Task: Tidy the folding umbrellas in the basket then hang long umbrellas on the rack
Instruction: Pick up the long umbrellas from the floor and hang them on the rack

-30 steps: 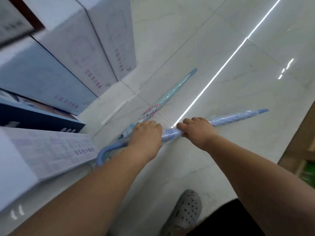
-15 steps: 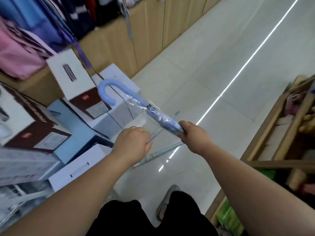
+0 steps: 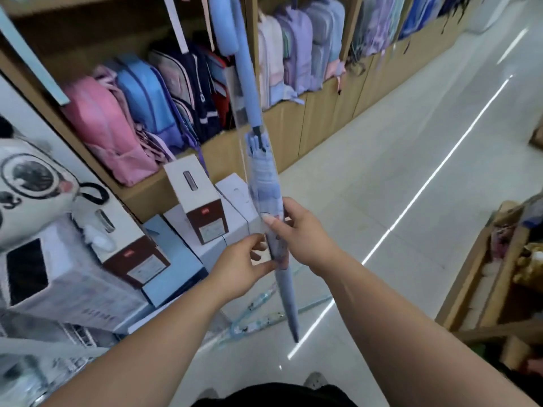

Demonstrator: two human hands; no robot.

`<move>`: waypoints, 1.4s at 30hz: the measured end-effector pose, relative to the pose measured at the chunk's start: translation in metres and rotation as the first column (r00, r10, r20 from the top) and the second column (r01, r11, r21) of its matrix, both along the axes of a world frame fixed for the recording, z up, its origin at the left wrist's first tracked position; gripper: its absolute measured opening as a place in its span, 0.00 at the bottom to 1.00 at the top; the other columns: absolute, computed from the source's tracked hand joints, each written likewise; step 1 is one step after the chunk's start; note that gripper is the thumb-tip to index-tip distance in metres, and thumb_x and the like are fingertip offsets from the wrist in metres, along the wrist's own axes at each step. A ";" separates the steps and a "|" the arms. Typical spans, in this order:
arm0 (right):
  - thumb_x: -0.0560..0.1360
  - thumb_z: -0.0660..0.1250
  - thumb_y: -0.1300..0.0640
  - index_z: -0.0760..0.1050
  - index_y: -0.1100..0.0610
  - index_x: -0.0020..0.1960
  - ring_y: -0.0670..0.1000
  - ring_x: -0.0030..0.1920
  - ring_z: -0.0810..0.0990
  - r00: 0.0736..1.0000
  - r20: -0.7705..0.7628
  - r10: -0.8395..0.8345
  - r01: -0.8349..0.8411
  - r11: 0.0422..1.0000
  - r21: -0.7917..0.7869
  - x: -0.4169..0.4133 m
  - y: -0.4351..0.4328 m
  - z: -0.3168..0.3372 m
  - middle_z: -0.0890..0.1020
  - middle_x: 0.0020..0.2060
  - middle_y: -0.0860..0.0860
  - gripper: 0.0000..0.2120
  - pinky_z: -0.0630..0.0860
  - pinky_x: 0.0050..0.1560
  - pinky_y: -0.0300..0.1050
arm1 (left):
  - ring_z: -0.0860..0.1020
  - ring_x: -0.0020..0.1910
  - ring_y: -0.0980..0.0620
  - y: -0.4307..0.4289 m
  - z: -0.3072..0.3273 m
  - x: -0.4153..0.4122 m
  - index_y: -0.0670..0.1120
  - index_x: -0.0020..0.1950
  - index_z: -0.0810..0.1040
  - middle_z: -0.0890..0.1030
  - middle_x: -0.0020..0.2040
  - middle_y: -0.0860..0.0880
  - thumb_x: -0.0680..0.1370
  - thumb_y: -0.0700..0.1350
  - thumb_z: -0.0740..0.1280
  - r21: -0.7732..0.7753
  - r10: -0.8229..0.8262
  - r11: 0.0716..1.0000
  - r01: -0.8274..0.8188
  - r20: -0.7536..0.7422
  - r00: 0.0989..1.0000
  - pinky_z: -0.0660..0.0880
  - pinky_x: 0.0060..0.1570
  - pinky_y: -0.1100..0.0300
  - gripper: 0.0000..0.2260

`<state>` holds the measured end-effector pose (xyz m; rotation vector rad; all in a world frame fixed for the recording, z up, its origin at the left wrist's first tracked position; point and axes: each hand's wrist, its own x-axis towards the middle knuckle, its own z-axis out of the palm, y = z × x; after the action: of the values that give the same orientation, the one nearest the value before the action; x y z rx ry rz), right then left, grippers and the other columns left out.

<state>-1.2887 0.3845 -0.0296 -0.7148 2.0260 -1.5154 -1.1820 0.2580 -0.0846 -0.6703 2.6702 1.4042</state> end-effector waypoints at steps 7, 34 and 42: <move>0.81 0.66 0.53 0.77 0.51 0.61 0.57 0.54 0.84 0.999 0.036 -0.020 0.026 0.984 -0.178 0.073 -0.076 0.068 0.84 0.53 0.53 0.10 0.82 0.55 0.57 | 0.81 0.47 0.65 -0.066 0.033 0.083 0.54 0.57 0.77 0.84 0.49 0.57 0.77 0.44 0.73 0.298 0.025 0.954 0.006 -0.100 0.995 0.76 0.48 0.68 0.11; 0.78 0.70 0.61 0.80 0.54 0.52 0.38 0.40 0.81 0.860 -0.312 0.403 -0.462 0.876 -0.140 0.152 -0.219 0.132 0.84 0.41 0.45 0.05 0.76 0.42 0.34 | 0.84 0.35 0.53 -0.200 0.303 0.151 0.48 0.54 0.79 0.86 0.42 0.50 0.79 0.41 0.70 0.296 0.545 0.826 -0.479 -0.635 0.548 0.79 0.30 0.55 0.05; 0.79 0.68 0.55 0.79 0.50 0.56 0.40 0.44 0.82 0.786 -0.492 0.373 -0.518 0.833 -0.196 0.197 -0.273 0.197 0.84 0.44 0.43 0.06 0.77 0.42 0.35 | 0.86 0.46 0.46 -0.222 0.319 0.226 0.50 0.67 0.74 0.86 0.50 0.44 0.78 0.39 0.71 0.205 0.507 0.841 -0.501 -0.622 0.597 0.83 0.41 0.49 0.19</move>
<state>-1.0915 0.1113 0.1671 -1.6806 1.7050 -1.4878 -0.9565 0.0357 0.2342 -1.2126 3.1235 2.1446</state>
